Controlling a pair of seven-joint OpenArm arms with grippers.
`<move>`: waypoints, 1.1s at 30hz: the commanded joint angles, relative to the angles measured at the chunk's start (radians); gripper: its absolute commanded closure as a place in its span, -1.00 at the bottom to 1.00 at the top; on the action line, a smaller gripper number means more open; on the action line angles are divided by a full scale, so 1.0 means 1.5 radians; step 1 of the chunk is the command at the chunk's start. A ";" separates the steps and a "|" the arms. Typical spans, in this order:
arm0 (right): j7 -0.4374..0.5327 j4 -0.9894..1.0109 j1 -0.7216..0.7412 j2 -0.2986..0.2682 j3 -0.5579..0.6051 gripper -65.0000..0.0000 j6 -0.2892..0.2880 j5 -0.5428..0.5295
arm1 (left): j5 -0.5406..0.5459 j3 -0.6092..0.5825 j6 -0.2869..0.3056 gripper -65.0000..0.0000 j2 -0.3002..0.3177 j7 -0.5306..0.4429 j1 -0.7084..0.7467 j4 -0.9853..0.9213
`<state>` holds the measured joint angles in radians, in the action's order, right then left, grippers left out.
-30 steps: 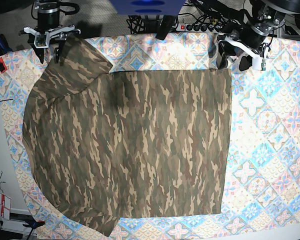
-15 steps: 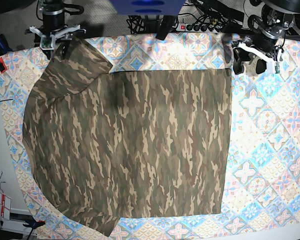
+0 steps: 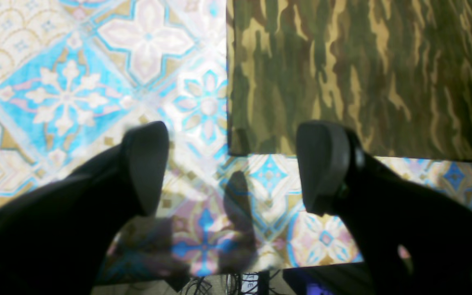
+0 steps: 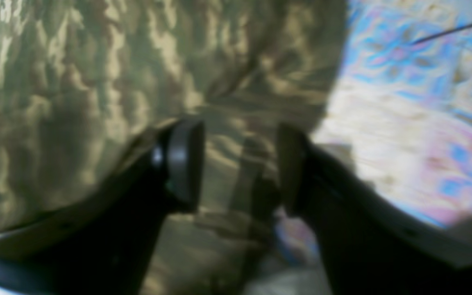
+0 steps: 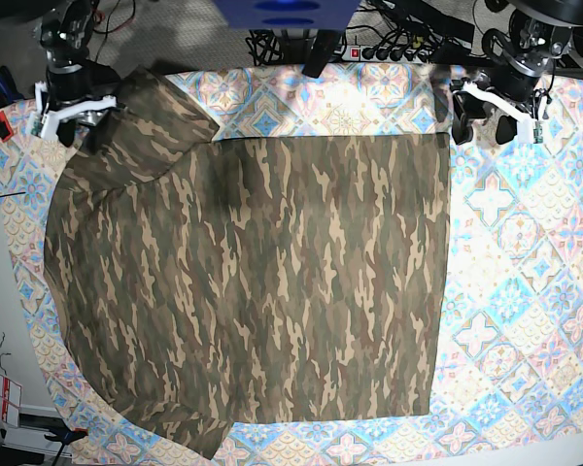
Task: Fold the T-shirt properly
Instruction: 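Grasp the shirt's shoulder edges with both grippers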
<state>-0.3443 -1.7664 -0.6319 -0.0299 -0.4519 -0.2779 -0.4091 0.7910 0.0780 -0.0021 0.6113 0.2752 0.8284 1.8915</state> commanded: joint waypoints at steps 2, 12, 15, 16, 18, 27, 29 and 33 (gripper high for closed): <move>0.006 -0.004 -0.008 0.000 -0.012 -0.04 -0.008 -0.007 | 0.003 0.014 0.001 -0.45 0.007 0.043 -0.004 0.011; 0.008 0.138 0.049 0.005 -0.023 -0.05 -0.109 -0.008 | 0.003 0.026 0.003 -0.45 -0.014 0.174 -0.071 0.017; 0.008 0.187 0.069 0.005 -0.028 -0.05 -0.110 -0.008 | 0.003 0.026 0.003 -0.45 -0.014 0.174 -0.071 0.022; 0.008 0.195 0.072 0.005 -0.028 -0.05 -0.110 -0.008 | 0.003 0.026 0.003 -0.45 -0.014 0.174 -0.071 0.022; 0.007 0.206 0.074 0.004 -0.027 -0.02 -0.110 -0.008 | 0.003 0.026 0.003 -0.45 -0.014 0.174 -0.071 0.023; -0.077 0.201 0.049 0.004 0.039 -0.01 -0.183 -0.081 | 0.003 0.026 0.003 -0.45 -0.012 0.175 -0.071 0.022; -0.082 0.201 0.048 0.004 0.044 -0.01 -0.203 -0.096 | 0.003 0.026 0.003 -0.45 -0.012 0.175 -0.071 0.022; -0.082 0.201 0.048 0.001 0.041 -0.01 -0.203 -0.096 | 0.003 0.028 0.003 -0.45 -0.012 0.175 -0.072 0.020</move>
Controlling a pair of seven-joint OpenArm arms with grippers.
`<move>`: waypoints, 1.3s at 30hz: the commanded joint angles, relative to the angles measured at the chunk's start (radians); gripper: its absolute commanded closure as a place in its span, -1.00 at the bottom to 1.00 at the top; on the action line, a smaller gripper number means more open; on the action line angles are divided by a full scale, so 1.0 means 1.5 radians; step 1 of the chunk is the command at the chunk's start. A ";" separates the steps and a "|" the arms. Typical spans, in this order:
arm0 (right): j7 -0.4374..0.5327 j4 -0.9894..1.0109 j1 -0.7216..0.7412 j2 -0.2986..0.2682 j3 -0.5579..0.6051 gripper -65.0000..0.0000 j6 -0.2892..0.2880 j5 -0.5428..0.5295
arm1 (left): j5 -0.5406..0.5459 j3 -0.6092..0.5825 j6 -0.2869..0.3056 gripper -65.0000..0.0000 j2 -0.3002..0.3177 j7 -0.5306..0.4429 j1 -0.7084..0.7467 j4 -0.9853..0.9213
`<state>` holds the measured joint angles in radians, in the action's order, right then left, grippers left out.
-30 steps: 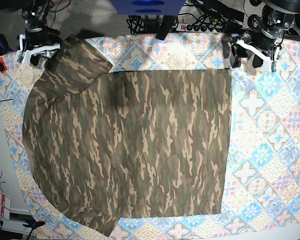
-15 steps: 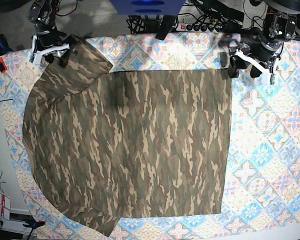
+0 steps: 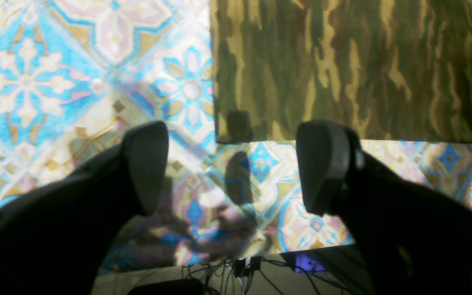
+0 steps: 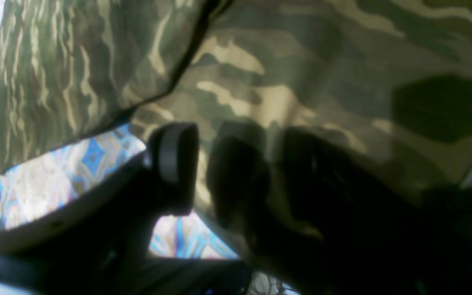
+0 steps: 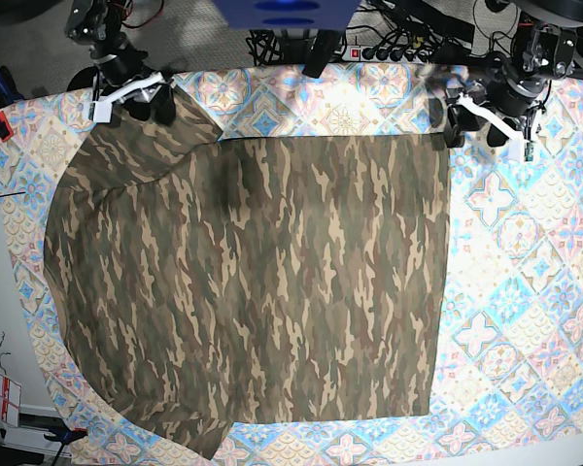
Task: Fold the T-shirt properly
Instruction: 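Grasp the shirt's shoulder edges with both grippers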
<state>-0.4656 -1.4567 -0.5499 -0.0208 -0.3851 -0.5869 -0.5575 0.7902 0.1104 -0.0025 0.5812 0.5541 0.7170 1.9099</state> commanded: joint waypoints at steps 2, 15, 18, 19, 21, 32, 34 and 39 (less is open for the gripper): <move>-0.001 -0.005 -0.006 -0.005 -0.004 0.00 0.002 0.003 | 0.003 0.021 0.003 -0.45 0.005 -0.011 0.002 0.008; -0.003 -0.057 -0.007 -0.031 -0.102 0.30 0.003 0.003 | 0.004 0.031 0.004 -0.45 0.004 -0.010 -0.014 0.010; -0.031 -0.085 -0.007 -0.031 -0.160 0.25 0.003 0.003 | 0.004 0.031 0.004 -0.45 0.004 -0.010 -0.014 0.010; -0.049 -0.084 -0.005 -0.032 -0.174 0.20 0.003 0.003 | 0.004 0.031 0.004 -0.45 0.004 -0.010 -0.014 0.010; -0.080 -0.071 0.006 -0.033 -0.192 0.11 0.002 0.004 | 0.004 0.031 0.004 -0.45 0.004 -0.010 -0.014 0.010; -0.163 0.080 0.083 -0.033 -0.188 -0.04 -0.074 0.054 | 0.004 0.032 0.004 -0.45 0.005 -0.010 -0.013 0.010; -0.183 0.095 0.091 -0.033 -0.182 -0.04 -0.074 0.054 | 0.004 0.033 0.004 -0.45 0.006 -0.010 -0.012 0.010; -0.216 0.093 0.091 -0.033 -0.129 -0.04 -0.074 0.054 | 0.004 0.032 0.004 -0.45 0.006 -0.010 -0.012 0.010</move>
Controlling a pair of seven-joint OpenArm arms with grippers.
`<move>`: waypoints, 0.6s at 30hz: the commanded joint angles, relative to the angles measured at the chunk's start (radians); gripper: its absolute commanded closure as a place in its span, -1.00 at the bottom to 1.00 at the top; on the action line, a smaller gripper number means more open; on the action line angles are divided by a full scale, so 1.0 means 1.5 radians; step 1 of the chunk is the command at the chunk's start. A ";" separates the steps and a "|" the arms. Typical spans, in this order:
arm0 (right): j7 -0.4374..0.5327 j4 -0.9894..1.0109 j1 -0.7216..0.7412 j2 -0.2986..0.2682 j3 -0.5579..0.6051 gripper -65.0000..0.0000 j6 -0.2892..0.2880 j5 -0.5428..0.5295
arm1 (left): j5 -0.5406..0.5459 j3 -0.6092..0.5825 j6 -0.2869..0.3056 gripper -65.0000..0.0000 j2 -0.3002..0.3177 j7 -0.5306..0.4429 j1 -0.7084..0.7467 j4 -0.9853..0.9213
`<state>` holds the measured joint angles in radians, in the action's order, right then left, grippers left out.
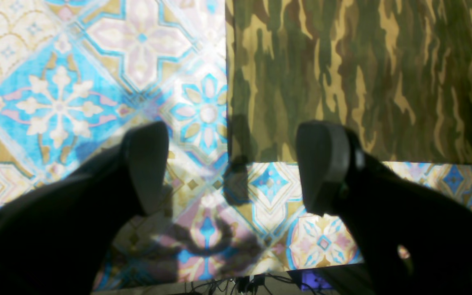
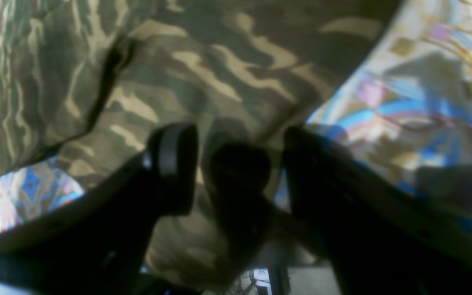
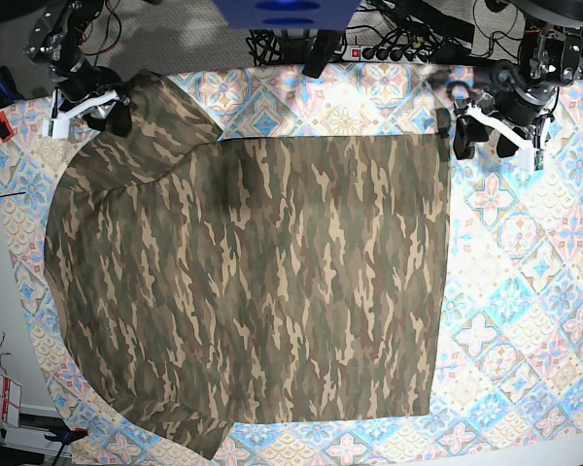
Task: Fold the T-shirt properly
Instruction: 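Grasp the shirt's shoulder edges with both grippers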
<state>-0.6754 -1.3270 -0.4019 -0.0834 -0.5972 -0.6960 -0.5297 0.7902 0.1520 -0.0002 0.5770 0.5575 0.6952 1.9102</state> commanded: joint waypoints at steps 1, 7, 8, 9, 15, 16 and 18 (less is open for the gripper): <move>-0.080 0.006 -0.008 0.012 0.021 -0.04 -0.001 0.036 | 0.004 0.005 0.003 -0.45 0.009 -0.012 0.002 0.010; -0.086 -0.017 -0.017 0.013 0.079 -0.04 -0.001 0.032 | 0.003 0.005 0.003 -0.45 0.010 -0.012 0.002 0.009; -0.085 -0.027 -0.030 0.013 0.092 -0.03 -0.001 0.032 | 0.003 0.005 0.003 -0.45 0.010 -0.012 0.002 0.008; -0.085 -0.036 -0.038 0.013 0.099 0.00 -0.001 0.032 | 0.002 0.005 0.003 -0.45 0.010 -0.012 0.002 0.008; -0.084 -0.056 -0.045 0.013 0.106 0.36 -0.001 0.033 | -0.001 0.005 0.003 -0.45 0.008 -0.012 0.001 0.008; -0.083 -0.056 -0.045 0.013 0.106 0.38 -0.001 0.033 | -0.001 0.005 0.003 -0.45 0.008 -0.012 0.001 0.007; -0.082 -0.056 -0.045 0.013 0.105 0.37 -0.001 0.034 | -0.001 0.005 0.003 -0.45 0.008 -0.012 0.001 0.007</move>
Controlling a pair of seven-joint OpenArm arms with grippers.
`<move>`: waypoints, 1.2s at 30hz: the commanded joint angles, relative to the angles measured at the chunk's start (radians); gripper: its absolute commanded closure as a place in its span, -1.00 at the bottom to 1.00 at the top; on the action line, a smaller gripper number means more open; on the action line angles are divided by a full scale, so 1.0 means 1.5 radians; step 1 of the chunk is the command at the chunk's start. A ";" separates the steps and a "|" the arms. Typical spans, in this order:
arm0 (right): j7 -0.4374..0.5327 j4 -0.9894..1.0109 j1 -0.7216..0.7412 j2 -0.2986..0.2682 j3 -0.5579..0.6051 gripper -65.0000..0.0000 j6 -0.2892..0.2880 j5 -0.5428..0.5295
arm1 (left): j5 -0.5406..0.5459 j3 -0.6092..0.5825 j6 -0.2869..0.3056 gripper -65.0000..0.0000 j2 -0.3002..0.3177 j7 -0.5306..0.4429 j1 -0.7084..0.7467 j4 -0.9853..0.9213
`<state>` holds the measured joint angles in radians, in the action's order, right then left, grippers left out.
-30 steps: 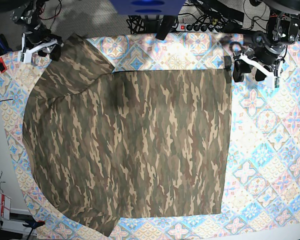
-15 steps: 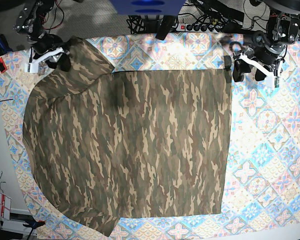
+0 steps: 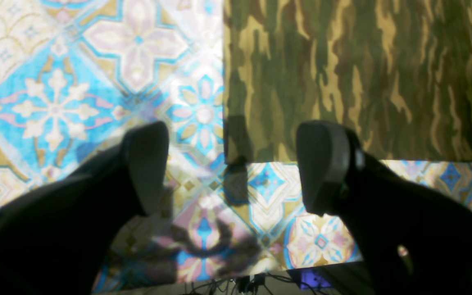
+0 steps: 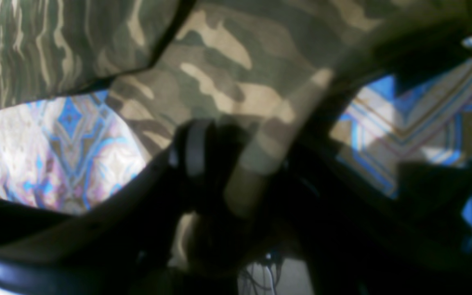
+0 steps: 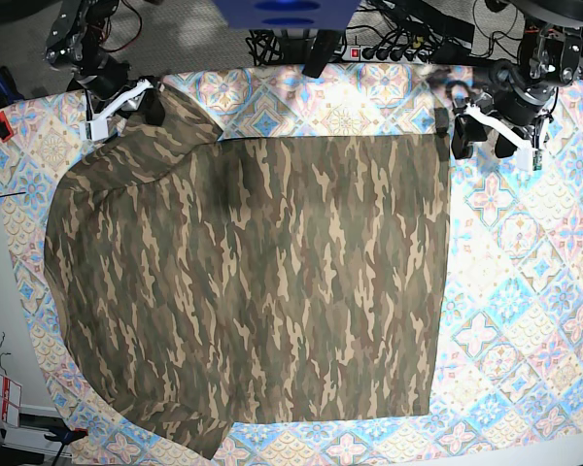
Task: Fold the T-shirt properly
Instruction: 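Grasp the shirt's shoulder edges with both grippers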
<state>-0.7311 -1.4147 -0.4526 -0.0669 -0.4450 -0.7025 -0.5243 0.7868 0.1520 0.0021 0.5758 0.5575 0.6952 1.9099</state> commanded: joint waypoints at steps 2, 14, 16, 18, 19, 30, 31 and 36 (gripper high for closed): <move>-0.044 0.003 -0.011 0.002 0.004 0.33 0.003 0.032 | 0.003 0.005 0.001 -0.45 0.008 -0.012 -0.002 0.007; -0.045 0.003 -0.014 0.000 0.007 0.09 0.003 0.033 | 0.050 0.052 0.075 -0.47 -0.037 0.148 -0.108 -0.020; -0.045 0.003 -0.015 -0.001 0.006 0.07 0.003 0.033 | 0.060 0.086 0.095 -0.47 -0.067 0.171 -0.116 -0.051; -0.045 0.003 -0.015 -0.001 0.005 0.07 0.003 0.033 | 0.060 0.110 0.129 -0.47 -0.075 0.181 -0.125 -0.079; -0.045 0.003 -0.016 -0.002 0.005 0.07 0.003 0.033 | 0.060 0.119 0.137 -0.47 -0.078 0.185 -0.127 -0.093; -0.047 0.003 -0.016 -0.002 0.008 0.07 0.003 0.034 | 0.059 0.100 0.157 -0.47 -0.073 0.188 -0.164 -0.215; -0.047 0.003 -0.016 -0.002 0.008 0.07 0.003 0.034 | 0.059 0.087 0.174 -0.47 -0.073 0.188 -0.173 -0.232; -0.047 0.003 -0.016 -0.002 0.008 0.07 0.003 0.034 | 0.059 0.036 0.245 -0.46 -0.078 0.188 -0.206 -0.295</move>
<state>-0.7269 -1.4158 -0.4606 -0.0700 -0.4393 -0.7143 -0.5316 0.8642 0.2012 0.3599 0.4461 0.8459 0.3866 1.4567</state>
